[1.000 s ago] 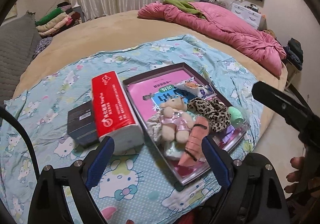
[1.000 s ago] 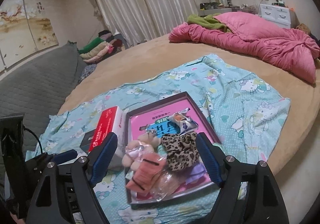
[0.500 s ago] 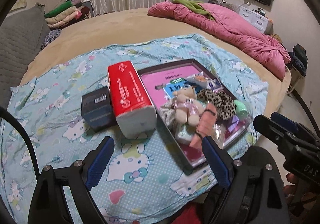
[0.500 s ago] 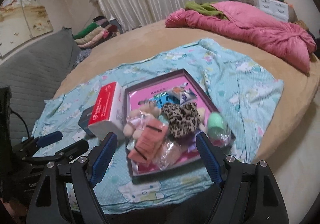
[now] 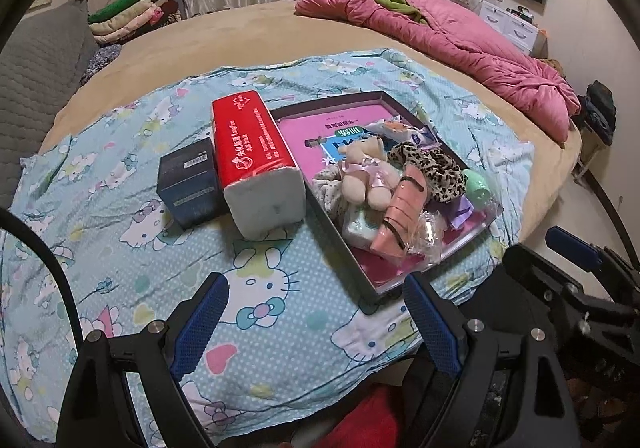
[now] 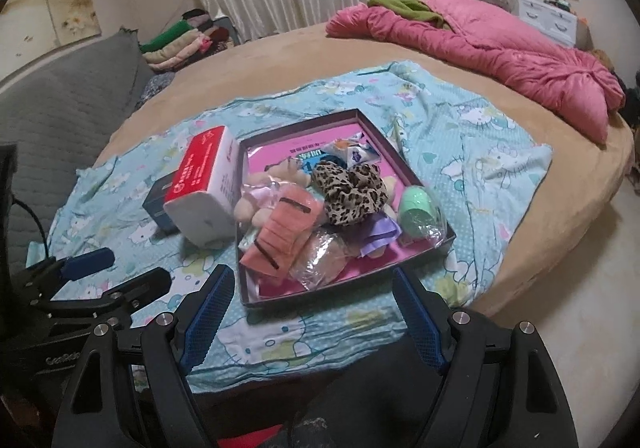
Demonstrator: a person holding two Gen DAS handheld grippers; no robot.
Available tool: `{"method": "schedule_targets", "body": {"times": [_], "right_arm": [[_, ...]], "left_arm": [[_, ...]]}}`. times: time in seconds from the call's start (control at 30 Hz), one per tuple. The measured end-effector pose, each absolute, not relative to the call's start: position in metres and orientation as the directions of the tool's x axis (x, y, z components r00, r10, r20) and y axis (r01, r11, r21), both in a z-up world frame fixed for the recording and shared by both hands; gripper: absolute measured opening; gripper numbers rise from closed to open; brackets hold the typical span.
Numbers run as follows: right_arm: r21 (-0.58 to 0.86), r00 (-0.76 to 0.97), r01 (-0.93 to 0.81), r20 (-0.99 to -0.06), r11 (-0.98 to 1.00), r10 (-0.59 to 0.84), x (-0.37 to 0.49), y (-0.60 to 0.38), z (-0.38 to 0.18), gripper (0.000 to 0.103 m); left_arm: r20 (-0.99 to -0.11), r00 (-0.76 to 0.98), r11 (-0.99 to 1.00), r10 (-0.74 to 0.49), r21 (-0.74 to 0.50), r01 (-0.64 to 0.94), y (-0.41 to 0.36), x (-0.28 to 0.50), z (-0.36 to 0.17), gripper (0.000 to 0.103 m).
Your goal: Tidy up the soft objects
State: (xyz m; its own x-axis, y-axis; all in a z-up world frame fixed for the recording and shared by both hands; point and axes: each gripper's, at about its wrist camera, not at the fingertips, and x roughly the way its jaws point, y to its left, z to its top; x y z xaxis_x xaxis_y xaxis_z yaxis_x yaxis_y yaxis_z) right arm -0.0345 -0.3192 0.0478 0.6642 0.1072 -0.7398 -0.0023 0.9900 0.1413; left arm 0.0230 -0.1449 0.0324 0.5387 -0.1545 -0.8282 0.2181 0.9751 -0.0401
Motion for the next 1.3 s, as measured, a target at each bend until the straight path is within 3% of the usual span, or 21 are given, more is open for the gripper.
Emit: {"method": "schedule_targets", "body": {"times": [1.3], "right_arm": [[0.135,0.670,-0.028,-0.732,0.990,0.119,-0.037,-0.308,0.052,0.082]], "left_arm": [[-0.833,0.541,0.983,-0.119,-0.024,0.180,-0.136,0.019,0.032,0.089]]}}
